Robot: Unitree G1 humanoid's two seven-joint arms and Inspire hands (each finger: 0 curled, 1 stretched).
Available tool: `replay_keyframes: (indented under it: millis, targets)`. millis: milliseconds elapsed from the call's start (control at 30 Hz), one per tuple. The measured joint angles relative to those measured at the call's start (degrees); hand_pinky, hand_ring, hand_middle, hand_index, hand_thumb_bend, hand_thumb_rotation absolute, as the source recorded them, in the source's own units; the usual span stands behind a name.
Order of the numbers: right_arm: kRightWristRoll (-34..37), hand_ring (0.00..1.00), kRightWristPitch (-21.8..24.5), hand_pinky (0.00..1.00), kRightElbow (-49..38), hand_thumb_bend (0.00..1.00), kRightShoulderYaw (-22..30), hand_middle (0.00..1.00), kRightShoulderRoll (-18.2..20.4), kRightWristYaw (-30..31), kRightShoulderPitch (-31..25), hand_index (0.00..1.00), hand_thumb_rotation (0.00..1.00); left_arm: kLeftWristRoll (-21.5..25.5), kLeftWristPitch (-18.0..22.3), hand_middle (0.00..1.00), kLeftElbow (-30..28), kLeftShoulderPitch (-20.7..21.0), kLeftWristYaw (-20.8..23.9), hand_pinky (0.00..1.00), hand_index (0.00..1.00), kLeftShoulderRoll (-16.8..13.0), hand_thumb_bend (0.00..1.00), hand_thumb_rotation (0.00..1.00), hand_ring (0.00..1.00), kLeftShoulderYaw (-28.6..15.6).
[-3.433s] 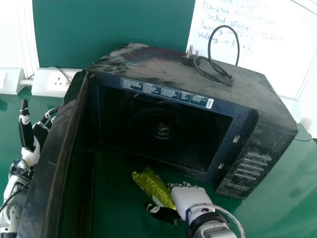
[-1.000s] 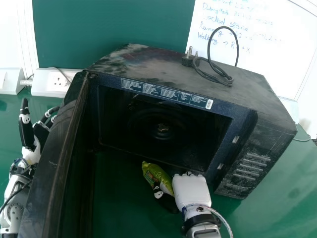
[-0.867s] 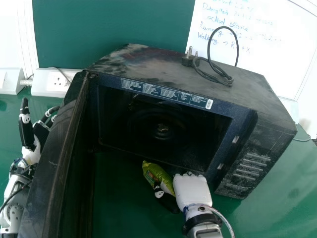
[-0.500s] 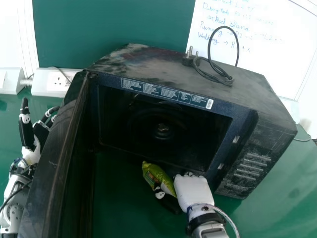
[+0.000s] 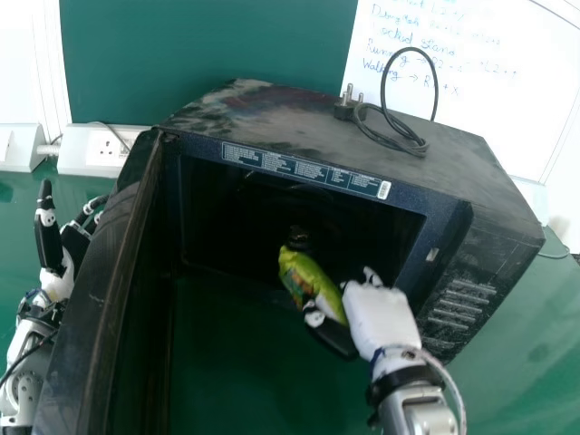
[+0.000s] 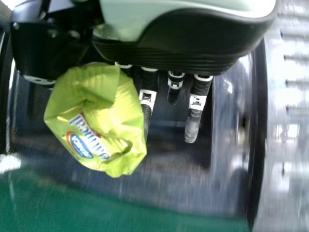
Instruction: Put biscuit inside oven
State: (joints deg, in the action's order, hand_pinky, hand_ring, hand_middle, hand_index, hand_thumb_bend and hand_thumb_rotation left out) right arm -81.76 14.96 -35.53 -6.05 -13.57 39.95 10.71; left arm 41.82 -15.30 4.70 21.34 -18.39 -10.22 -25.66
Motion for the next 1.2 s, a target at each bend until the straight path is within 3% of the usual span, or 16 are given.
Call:
replay_keyframes:
  millis: [167,600,900,1033,1200]
  targets:
    - [1.86,0.56,1.21,0.69,0.49,0.53,1.00,0.50,0.25,1.27,3.70,0.48,0.00,0.00,0.00,0.41,0.10,-0.01,-0.04,0.23,0.49,-0.06,0.52,0.08,0.32,-0.04]
    - [3.51,0.57,2.37,0.72,6.50,0.53,0.53,0.50,0.53,-2.18,9.46,0.48,0.00,0.01,-0.01,0.41,0.19,-0.02,-0.07,0.22,0.49,-0.22,0.52,0.08,0.32,-0.08]
    - [6.17,0.48,1.59,0.62,13.82,0.53,-1.37,0.43,-0.29,-8.58,12.49,0.52,0.00,0.02,-0.04,0.41,0.09,-0.06,0.10,0.23,0.49,-0.20,0.52,0.08,0.32,-0.07]
    - [6.42,0.41,1.60,0.51,18.73,0.52,-2.72,0.41,-0.62,-12.37,14.48,0.51,0.00,0.02,-0.05,0.41,0.02,-0.14,0.15,0.23,0.49,-0.15,0.52,0.08,0.32,-0.07]
    - [7.32,0.44,1.46,0.52,24.52,0.53,-4.34,0.42,-0.87,-17.82,16.78,0.51,0.00,0.04,-0.06,0.41,-0.06,-0.19,0.14,0.23,0.49,-0.14,0.52,0.08,0.32,-0.07]
